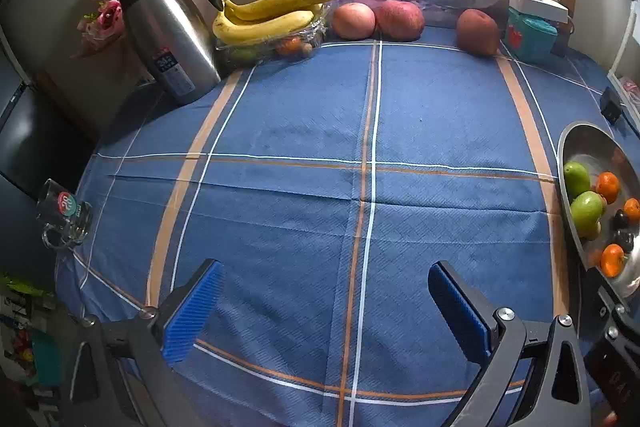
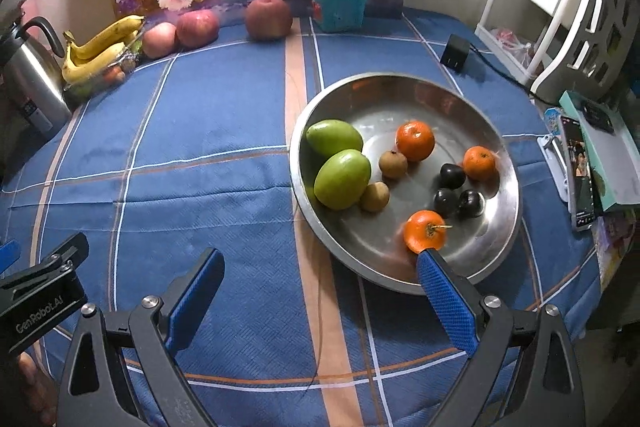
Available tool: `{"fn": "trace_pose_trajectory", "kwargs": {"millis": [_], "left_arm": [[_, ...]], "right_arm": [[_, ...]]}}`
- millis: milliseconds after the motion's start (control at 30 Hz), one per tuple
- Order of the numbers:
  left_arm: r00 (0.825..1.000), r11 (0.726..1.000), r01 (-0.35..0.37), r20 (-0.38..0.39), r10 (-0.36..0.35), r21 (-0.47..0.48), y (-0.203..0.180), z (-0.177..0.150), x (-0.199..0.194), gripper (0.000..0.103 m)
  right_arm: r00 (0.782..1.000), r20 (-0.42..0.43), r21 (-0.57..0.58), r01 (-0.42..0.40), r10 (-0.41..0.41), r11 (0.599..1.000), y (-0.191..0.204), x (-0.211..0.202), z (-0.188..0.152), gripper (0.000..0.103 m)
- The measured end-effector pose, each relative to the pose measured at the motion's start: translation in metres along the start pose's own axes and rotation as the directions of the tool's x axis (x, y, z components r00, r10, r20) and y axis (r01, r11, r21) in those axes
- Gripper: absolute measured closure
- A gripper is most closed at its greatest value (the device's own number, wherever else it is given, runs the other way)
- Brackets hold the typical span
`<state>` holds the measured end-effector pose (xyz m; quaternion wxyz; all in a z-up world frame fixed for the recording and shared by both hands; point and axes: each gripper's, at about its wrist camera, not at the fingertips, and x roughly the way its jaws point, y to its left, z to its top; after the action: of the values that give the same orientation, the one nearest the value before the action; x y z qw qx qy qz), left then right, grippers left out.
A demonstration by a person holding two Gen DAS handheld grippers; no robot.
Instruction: Organize fruits
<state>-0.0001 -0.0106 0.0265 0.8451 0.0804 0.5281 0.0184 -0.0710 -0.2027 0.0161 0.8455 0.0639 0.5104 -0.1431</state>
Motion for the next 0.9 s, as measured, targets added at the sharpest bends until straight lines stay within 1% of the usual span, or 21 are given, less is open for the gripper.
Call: {"fn": "trace_pose_trajectory", "kwargs": {"millis": [233, 333, 900], "left_arm": [[0.999, 0.999, 0.032, 0.009, -0.032, -0.008, 0.0010, -0.0019, -0.0052, 0.000], [0.998, 0.998, 0.055, -0.001, -0.055, -0.005, -0.0006, -0.0023, -0.0040, 0.000], [0.998, 0.998, 0.061, -0.003, -0.061, -0.003, -0.0024, -0.0022, -0.0043, 0.000]], "right_arm": [[1.000, 0.000, 0.003, -0.004, 0.004, 1.000, 0.0005, -0.0008, 0.0000, 0.006], [1.000, -0.001, -0.005, -0.005, 0.005, 1.000, 0.0030, -0.0007, -0.0001, 0.006], [1.000, -0.020, -0.014, -0.007, 0.007, 1.000, 0.0047, 0.0034, 0.0000, 0.006]]}}
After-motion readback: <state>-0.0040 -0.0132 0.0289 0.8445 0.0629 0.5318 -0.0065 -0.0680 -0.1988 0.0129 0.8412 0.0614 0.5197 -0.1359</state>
